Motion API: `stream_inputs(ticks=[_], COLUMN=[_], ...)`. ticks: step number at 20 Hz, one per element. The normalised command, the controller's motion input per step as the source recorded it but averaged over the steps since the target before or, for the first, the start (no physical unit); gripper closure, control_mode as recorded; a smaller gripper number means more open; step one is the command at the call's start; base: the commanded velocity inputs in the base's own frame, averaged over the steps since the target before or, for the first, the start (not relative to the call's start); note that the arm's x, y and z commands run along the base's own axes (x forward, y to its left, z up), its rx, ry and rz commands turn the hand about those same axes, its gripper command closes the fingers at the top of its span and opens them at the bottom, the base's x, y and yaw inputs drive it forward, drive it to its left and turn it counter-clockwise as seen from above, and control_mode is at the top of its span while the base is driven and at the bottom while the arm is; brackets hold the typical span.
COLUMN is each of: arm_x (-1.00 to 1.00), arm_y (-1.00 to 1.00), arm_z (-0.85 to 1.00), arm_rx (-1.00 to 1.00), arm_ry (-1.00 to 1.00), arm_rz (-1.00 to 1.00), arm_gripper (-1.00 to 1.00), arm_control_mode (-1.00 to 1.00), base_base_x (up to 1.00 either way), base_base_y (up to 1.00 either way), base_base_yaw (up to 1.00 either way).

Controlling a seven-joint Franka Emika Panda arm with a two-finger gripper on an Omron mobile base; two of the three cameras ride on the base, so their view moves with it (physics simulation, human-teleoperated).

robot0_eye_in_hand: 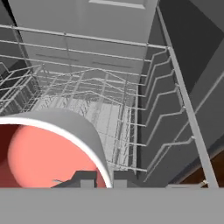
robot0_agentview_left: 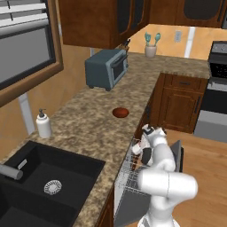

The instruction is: Pick up the cup and bowl from the counter, place them in the dishwasher, and close the dishwasher door.

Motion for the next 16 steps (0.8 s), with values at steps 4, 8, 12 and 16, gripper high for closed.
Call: stream_inputs(ticks=[4,8,12,16], arm_x=[0.24,-0.24,-0.74,-0.79], arm_y=[-0.14,-0.69,-0.97,-0.93], arm_z=[-0.93,-1.0,-1.0,-0.92], arm_rx=[-0.01,-0.04,0.0,0.0], arm_ry=[0.1,0.25,0.26,0.1], arm_rz=[0.08,0.11,0.15,0.16], arm_gripper=[1.0,1.0,1.0,1.0], arm_control_mode=[-1.0,-1.0,-1.0,-1.0], base_base_x=[0.0,0.0,0.0,0.0], base_base_y=[0.0,0.0,0.0,0.0], base_base_yaw=[0.0,0.0,0.0,0.0])
